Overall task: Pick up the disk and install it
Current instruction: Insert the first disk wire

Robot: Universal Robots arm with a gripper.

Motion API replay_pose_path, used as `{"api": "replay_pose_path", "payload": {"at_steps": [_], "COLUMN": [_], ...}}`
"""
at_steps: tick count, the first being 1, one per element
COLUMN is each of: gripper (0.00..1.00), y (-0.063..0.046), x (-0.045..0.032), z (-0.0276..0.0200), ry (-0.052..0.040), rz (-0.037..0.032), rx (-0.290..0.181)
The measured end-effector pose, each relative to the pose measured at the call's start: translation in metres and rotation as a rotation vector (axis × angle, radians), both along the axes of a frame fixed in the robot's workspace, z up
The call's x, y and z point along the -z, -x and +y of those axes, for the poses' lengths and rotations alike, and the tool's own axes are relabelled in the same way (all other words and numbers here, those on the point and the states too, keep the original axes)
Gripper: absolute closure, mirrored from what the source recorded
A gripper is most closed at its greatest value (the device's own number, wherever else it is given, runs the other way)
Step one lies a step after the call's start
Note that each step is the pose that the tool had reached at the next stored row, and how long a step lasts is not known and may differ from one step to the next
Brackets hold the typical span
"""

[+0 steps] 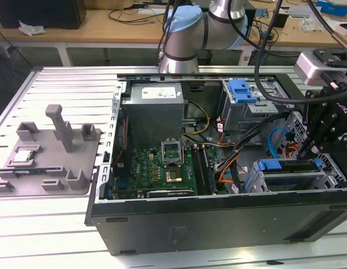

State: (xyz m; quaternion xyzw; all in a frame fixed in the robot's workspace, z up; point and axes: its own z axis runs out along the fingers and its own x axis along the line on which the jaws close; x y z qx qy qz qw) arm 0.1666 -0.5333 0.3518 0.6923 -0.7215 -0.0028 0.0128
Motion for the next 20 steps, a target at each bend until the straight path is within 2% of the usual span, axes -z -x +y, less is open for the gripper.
{"api": "replay_pose_path", "payload": {"at_steps": [6,12,20], "gripper": [0.84,0.84,0.84], "y": [0.0,0.0,0.0003], "x": [0.001,0.002,0.0029], "z": [0.0,0.0,0.0], "ry": [0.0,-0.0001,-0.0001], "rz": [0.0,-0.0045,-0.0048], "rx": [-0.009,-0.016,-0.017]}}
